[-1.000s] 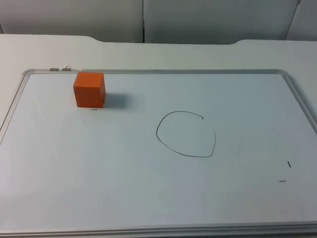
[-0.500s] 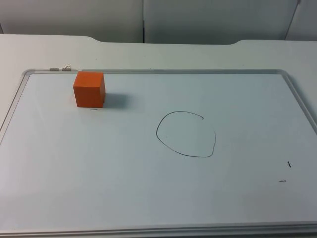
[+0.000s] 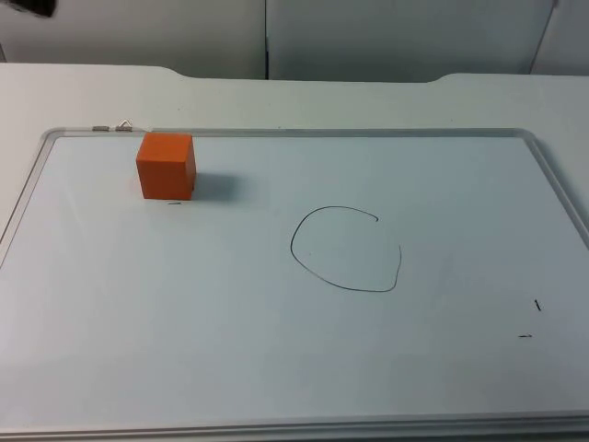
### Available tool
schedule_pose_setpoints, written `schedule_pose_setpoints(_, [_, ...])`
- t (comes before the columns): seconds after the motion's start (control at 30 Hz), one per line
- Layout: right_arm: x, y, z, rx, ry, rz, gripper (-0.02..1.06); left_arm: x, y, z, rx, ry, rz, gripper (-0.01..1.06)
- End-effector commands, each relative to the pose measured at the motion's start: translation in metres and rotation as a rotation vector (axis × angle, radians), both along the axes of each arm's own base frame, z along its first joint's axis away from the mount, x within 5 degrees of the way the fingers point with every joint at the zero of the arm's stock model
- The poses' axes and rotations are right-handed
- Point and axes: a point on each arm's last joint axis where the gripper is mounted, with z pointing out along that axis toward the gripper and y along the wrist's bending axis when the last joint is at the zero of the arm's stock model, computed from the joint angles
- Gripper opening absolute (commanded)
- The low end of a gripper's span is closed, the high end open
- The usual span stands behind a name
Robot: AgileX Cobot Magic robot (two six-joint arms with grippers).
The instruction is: Pick up one cube with the left hand and another cube with the right hand. First place the cube in the right hand at the target position, then stack the cube in the left hand on top.
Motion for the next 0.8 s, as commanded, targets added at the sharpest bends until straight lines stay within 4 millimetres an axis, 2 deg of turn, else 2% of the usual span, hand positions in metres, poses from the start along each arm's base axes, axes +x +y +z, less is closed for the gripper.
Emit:
schedule_pose_setpoints(0.0, [0.001, 0.0, 0.002, 0.006, -0.028, 0.0, 0.0, 0.019, -0.02, -0.012, 0.034, 0.017, -0.039, 1.04])
schedule_pose_setpoints(0.07, [0.001, 0.0, 0.002, 0.006, -0.028, 0.0, 0.0, 0.037, -0.04, -0.033, 0.08, 0.064, -0.029, 1.04])
schedule_pose_setpoints(0.1, [0.001, 0.0, 0.002, 0.006, -0.028, 0.0, 0.0, 0.046, -0.045, -0.045, 0.123, 0.081, -0.011, 1.04])
schedule_pose_setpoints(0.13, [0.001, 0.0, 0.002, 0.006, -0.028, 0.0, 0.0, 0.046, -0.045, -0.045, 0.123, 0.081, -0.011, 1.04])
schedule_pose_setpoints(0.23, [0.001, 0.0, 0.003, 0.007, -0.031, 0.0, 0.0, 0.071, -0.06, -0.072, 0.171, 0.14, 0.058, 1.04])
schedule_pose_setpoints(0.3, [0.001, 0.0, 0.003, 0.007, -0.031, 0.0, 0.0, 0.088, -0.065, -0.083, 0.186, 0.154, 0.084, 1.04])
schedule_pose_setpoints(0.33, [0.001, 0.0, 0.003, 0.007, -0.031, 0.0, 0.0, 0.088, -0.065, -0.083, 0.186, 0.154, 0.084, 1.04])
schedule_pose_setpoints(0.4, [0.003, 0.001, 0.002, 0.004, -0.024, 0.0, 0.0, 0.107, -0.07, -0.099, 0.198, 0.187, 0.104, 1.04])
schedule_pose_setpoints(0.43, [0.003, 0.002, 0.001, 0.003, -0.021, 0.0, 0.0, 0.117, -0.072, -0.1, 0.204, 0.178, 0.114, 1.04])
schedule_pose_setpoints(0.47, [0.003, 0.002, 0.001, 0.003, -0.021, 0.0, 0.0, 0.117, -0.072, -0.1, 0.204, 0.178, 0.114, 1.04])
schedule_pose_setpoints(0.57, [0.01, 0.005, -0.003, -0.006, 0.002, 0.001, 0.0, 0.14, -0.076, -0.118, 0.231, 0.209, 0.144, 1.04])
schedule_pose_setpoints(0.67, [0.015, 0.007, -0.005, -0.006, 0.022, 0.004, 0.0, 0.151, -0.079, -0.127, 0.243, 0.228, 0.151, 1.04])
schedule_pose_setpoints(0.77, [0.024, 0.012, -0.011, -0.01, 0.061, 0.007, 0.0, 0.167, -0.084, -0.148, 0.266, 0.26, 0.143, 1.04])
